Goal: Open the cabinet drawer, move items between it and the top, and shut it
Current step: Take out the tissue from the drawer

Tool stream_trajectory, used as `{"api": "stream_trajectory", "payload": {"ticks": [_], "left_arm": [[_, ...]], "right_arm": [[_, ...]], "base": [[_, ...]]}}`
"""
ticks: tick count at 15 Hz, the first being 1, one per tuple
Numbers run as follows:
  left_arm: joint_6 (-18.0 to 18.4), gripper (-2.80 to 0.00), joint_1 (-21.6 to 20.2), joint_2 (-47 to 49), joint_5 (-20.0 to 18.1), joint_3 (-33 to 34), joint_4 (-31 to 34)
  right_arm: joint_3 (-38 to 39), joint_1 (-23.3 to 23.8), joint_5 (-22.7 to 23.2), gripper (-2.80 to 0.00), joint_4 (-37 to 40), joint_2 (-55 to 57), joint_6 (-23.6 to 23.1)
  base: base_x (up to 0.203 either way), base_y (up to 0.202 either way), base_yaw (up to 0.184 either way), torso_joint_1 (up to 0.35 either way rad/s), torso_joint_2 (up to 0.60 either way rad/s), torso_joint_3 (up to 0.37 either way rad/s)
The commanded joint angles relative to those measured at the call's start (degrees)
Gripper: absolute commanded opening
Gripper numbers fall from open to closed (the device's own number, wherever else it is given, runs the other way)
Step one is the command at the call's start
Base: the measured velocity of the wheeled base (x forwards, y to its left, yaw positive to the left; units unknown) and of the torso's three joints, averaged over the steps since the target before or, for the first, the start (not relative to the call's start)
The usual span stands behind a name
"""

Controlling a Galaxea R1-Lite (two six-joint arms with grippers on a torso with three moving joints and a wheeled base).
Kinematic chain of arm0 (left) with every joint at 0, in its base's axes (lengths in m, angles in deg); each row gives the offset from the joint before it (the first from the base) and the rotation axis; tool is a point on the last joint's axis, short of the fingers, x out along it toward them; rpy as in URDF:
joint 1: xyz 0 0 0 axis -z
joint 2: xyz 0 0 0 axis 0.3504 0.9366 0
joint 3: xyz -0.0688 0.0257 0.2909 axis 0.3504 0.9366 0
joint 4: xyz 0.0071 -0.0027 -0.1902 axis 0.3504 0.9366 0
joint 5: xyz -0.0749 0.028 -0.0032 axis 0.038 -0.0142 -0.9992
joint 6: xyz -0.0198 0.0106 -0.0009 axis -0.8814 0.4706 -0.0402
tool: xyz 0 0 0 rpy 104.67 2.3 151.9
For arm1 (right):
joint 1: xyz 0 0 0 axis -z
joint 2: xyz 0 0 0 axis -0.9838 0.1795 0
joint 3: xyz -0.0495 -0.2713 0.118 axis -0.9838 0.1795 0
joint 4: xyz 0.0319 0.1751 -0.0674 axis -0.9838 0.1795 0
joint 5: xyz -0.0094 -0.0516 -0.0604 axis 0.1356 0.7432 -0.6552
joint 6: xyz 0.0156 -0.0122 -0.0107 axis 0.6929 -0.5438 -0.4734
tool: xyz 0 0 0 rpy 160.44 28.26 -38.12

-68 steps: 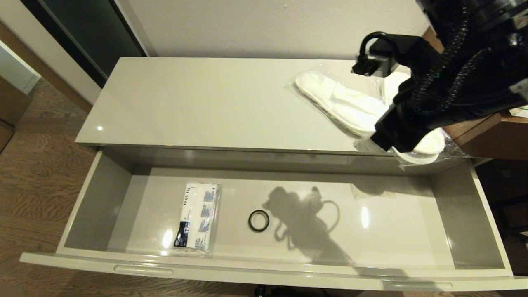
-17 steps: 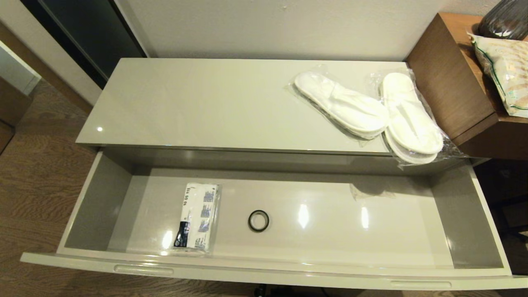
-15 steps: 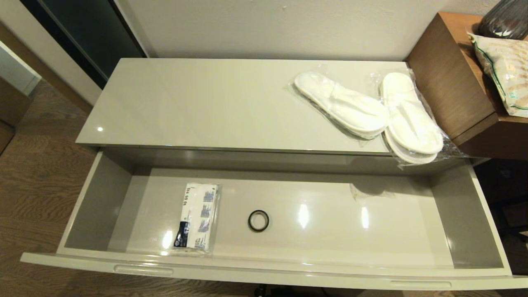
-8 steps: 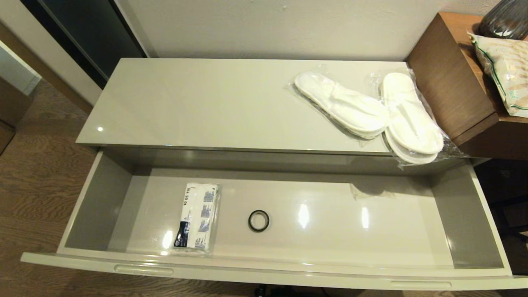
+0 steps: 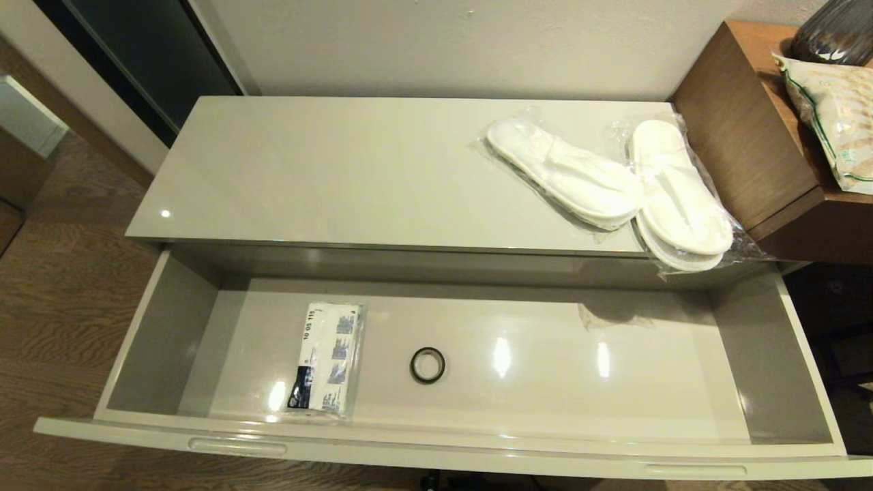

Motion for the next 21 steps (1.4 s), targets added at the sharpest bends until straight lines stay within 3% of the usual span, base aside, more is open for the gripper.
{"api": "stream_trajectory", "payload": {"ticks": [1,21], "left_arm": [[0.0,0.00,0.0,0.1,0.0,0.0,0.0],[0.8,0.00,0.0,0.1,-0.3,-0.1,0.1]], "right_arm": [[0.0,0.0,0.0,-2.80,0.0,0.0,0.0],[0.8,0.0,0.0,-2.80,-2.3,0.0,0.0]], "base": [[0.000,0.000,0.000,0.000,0.00,0.000],[0.000,0.000,0.000,0.000,0.00,0.000]]}}
